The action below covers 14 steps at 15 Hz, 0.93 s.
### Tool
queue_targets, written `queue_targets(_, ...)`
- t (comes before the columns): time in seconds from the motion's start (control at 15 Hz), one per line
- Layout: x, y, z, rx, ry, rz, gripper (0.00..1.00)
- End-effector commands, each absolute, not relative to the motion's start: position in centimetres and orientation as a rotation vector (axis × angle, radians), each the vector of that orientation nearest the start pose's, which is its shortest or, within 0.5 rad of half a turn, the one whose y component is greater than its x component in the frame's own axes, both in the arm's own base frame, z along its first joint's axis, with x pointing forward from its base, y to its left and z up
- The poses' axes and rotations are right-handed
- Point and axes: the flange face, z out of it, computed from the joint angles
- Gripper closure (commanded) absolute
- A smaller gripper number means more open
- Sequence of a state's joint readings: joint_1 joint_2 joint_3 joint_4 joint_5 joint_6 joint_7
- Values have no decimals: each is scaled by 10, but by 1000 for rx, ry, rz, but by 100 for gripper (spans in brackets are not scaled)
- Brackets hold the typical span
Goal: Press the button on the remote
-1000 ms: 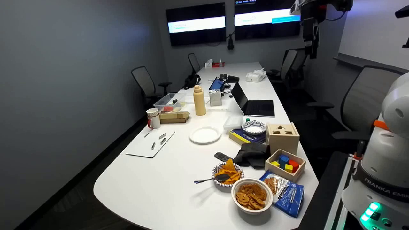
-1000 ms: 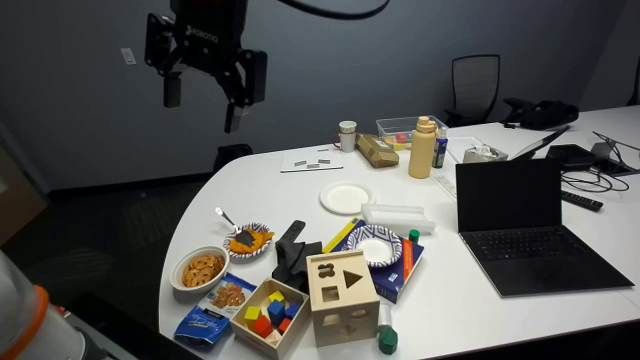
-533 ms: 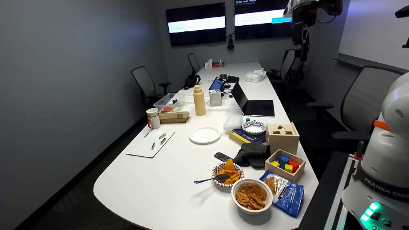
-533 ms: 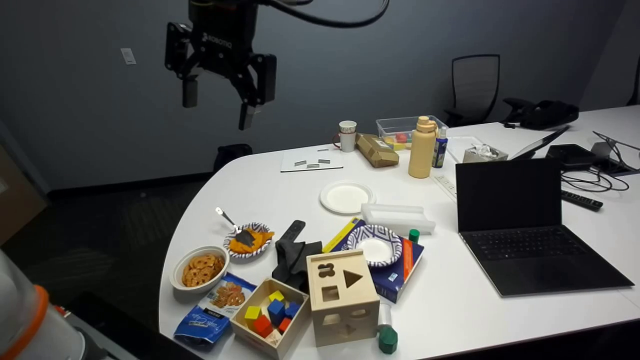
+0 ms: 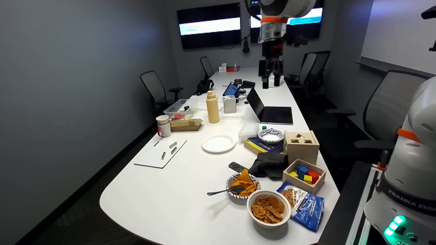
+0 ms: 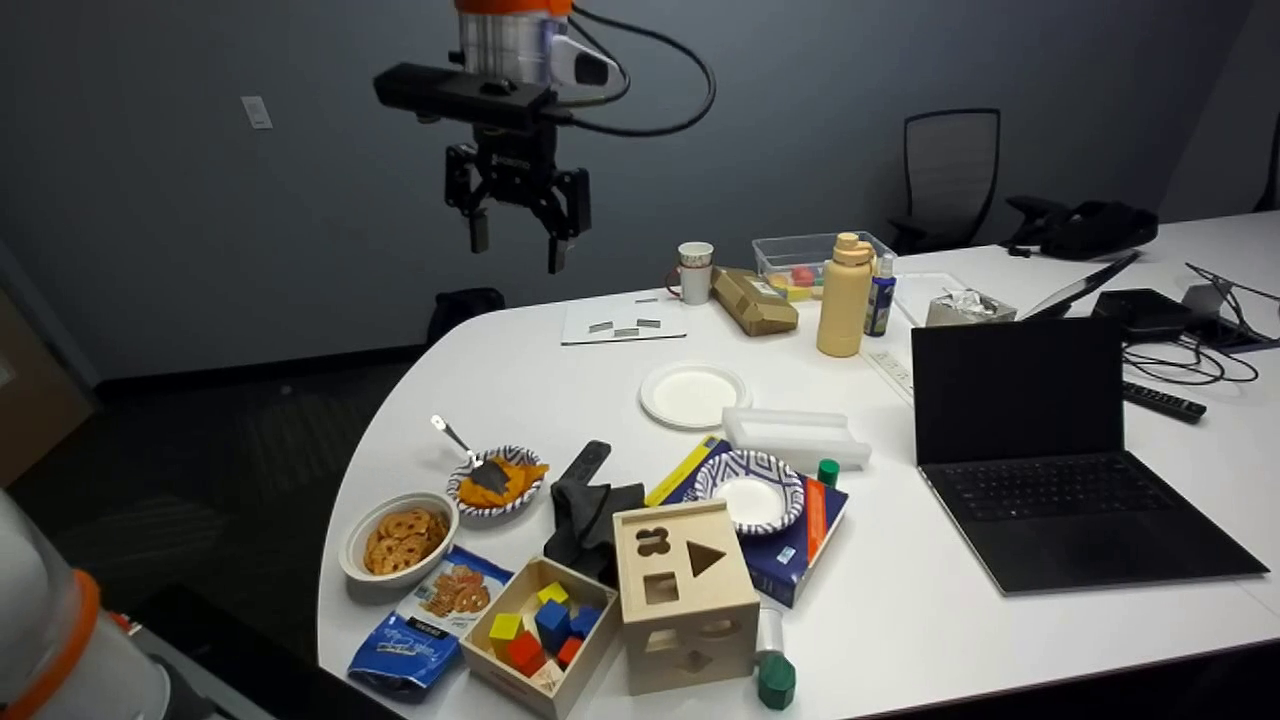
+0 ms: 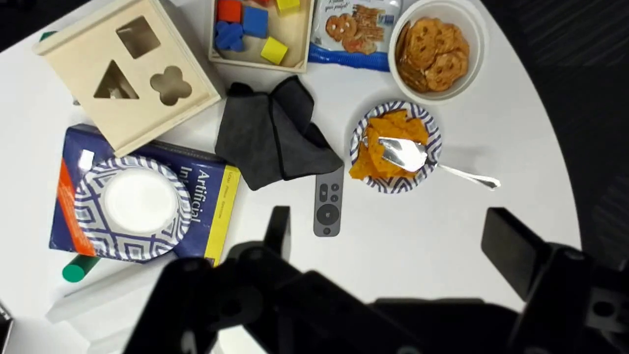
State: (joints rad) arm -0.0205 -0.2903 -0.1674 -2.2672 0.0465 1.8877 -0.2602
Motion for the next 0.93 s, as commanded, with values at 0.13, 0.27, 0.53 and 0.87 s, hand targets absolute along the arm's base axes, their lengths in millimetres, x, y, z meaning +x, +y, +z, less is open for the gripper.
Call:
queue_targets(0.13, 499, -63, 401, -3071, 134, 43, 0)
queue_targets(0.27, 511, -64, 378, -3065, 210, 21, 0)
queue_targets(0.53, 529, -68, 330, -3052, 310, 37, 0)
queue_targets(0.87, 557, -66, 267, -3087, 309, 121, 0)
